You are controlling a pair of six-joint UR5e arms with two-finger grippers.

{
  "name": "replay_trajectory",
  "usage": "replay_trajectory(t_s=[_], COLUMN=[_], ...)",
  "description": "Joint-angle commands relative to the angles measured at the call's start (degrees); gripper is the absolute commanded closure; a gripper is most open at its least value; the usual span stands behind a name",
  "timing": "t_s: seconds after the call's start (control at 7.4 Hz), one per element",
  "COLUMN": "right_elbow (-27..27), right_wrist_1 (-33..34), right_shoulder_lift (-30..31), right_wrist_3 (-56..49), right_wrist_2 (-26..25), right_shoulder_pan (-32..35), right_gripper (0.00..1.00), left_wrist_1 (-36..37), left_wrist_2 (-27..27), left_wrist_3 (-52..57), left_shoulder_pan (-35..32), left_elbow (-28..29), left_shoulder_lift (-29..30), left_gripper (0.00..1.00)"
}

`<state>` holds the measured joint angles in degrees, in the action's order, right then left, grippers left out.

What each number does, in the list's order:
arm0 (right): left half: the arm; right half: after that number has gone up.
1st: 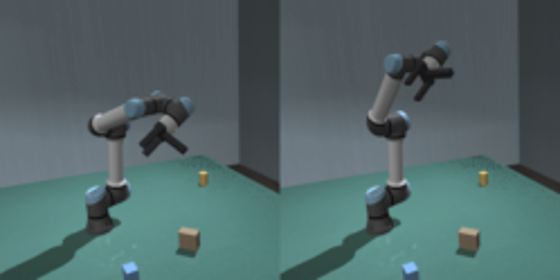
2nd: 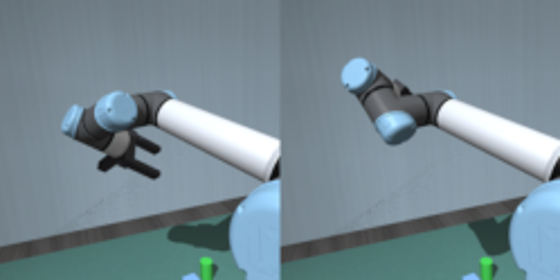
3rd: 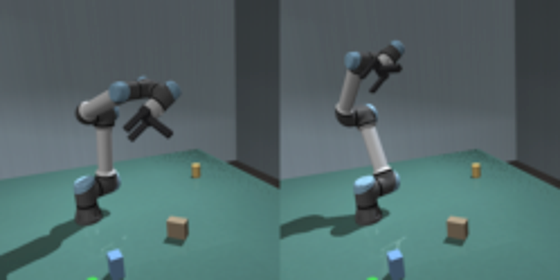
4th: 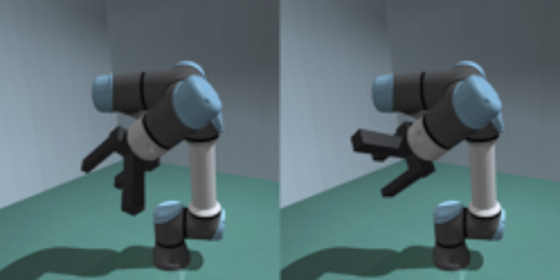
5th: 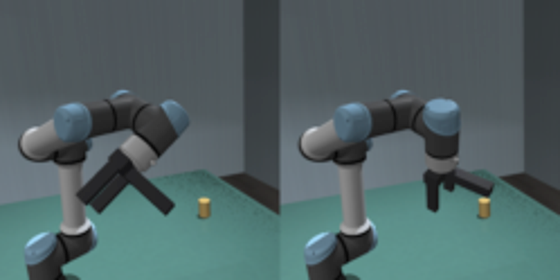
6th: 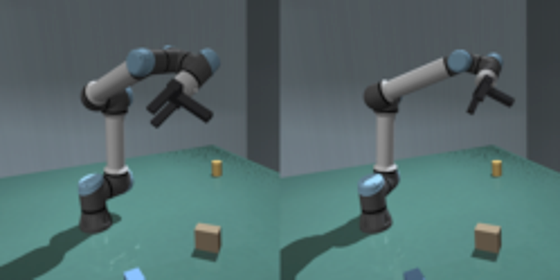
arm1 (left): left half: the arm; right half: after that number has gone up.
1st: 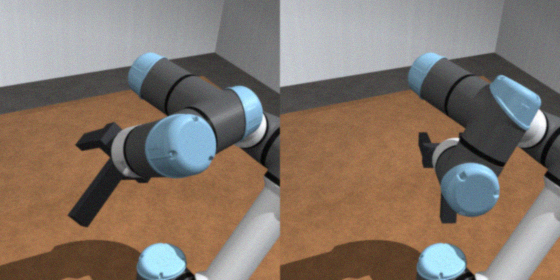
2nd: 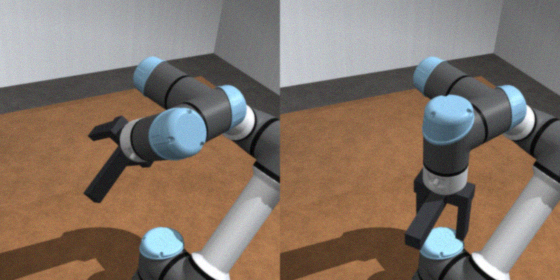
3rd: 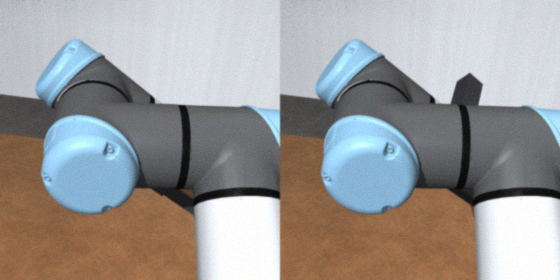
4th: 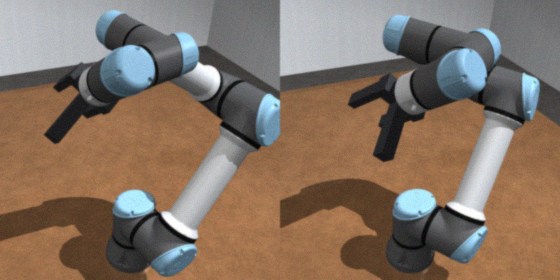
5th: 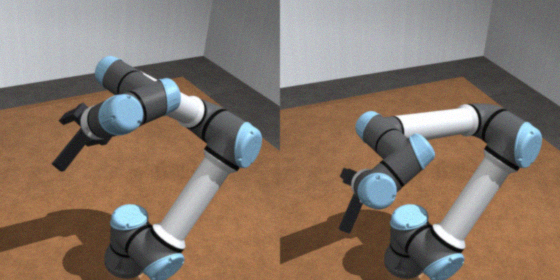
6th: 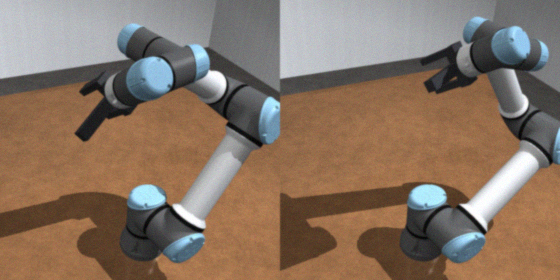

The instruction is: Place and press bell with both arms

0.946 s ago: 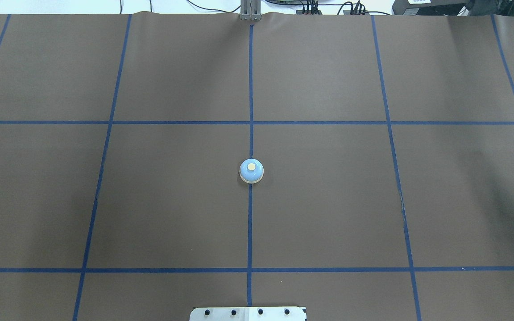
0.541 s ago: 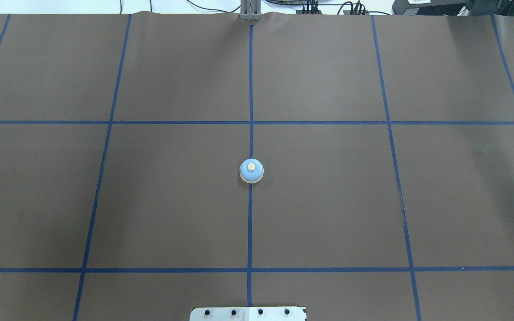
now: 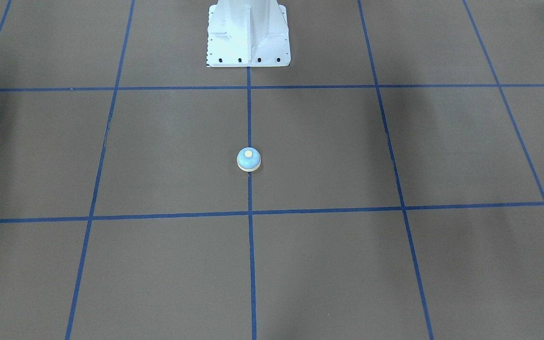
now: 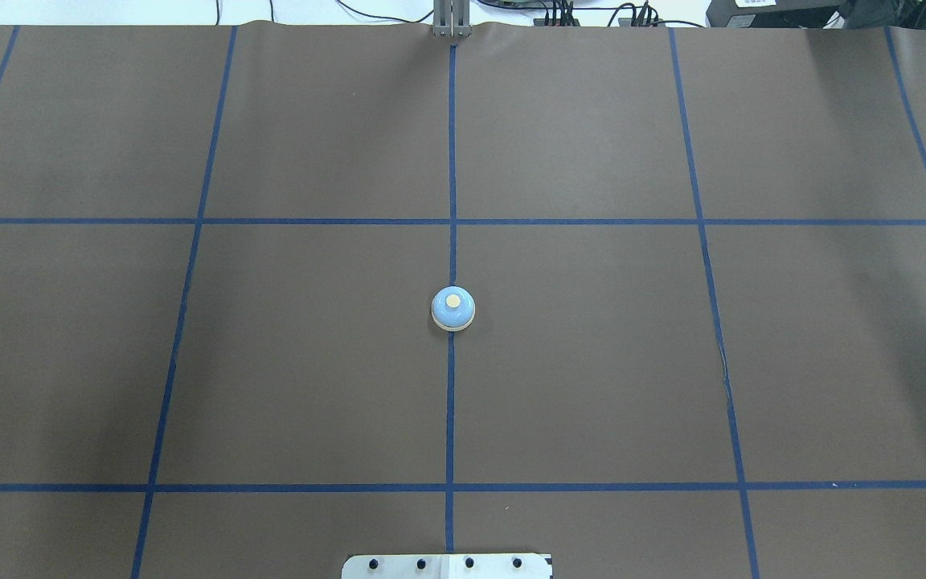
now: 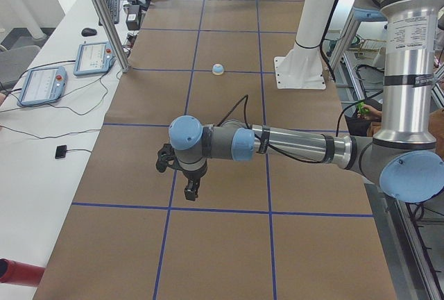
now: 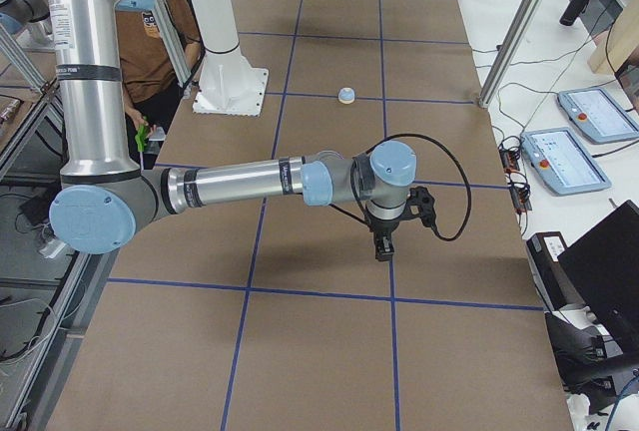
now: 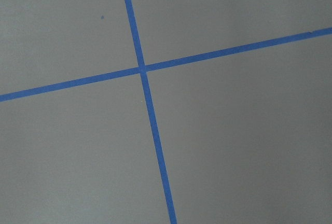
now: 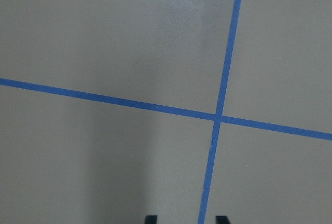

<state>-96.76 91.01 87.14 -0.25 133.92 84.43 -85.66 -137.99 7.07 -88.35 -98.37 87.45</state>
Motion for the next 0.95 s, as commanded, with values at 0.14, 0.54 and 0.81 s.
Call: replay_trajectory(t_s=[0.14, 0.54, 0.81], right_elbow=[-0.01, -0.36, 0.08], right_wrist_1=[-0.22, -0.22, -0.22], right_shoulder_lift=[-0.13, 0.04, 1.27], right_wrist_3=[-0.02, 0.07, 0.16], right_wrist_2=[0.73, 0.21, -0.24], right_shoulder_pan=[-0.93, -1.02, -1.02], right_gripper=[0.0, 0.0, 0.0], left_wrist_1=[-0.12, -0.21, -0.73], left_wrist_2=[-0.18, -0.18, 0.17], left_wrist_3=[-0.48, -0.48, -0.3], left_shoulder_pan=[-1.12, -1.56, -2.09], left_elbow=[1.43, 1.78, 1.52], left_shoulder_lift=[-1.05, -0.7, -0.27], left_gripper=[0.0, 0.0, 0.0])
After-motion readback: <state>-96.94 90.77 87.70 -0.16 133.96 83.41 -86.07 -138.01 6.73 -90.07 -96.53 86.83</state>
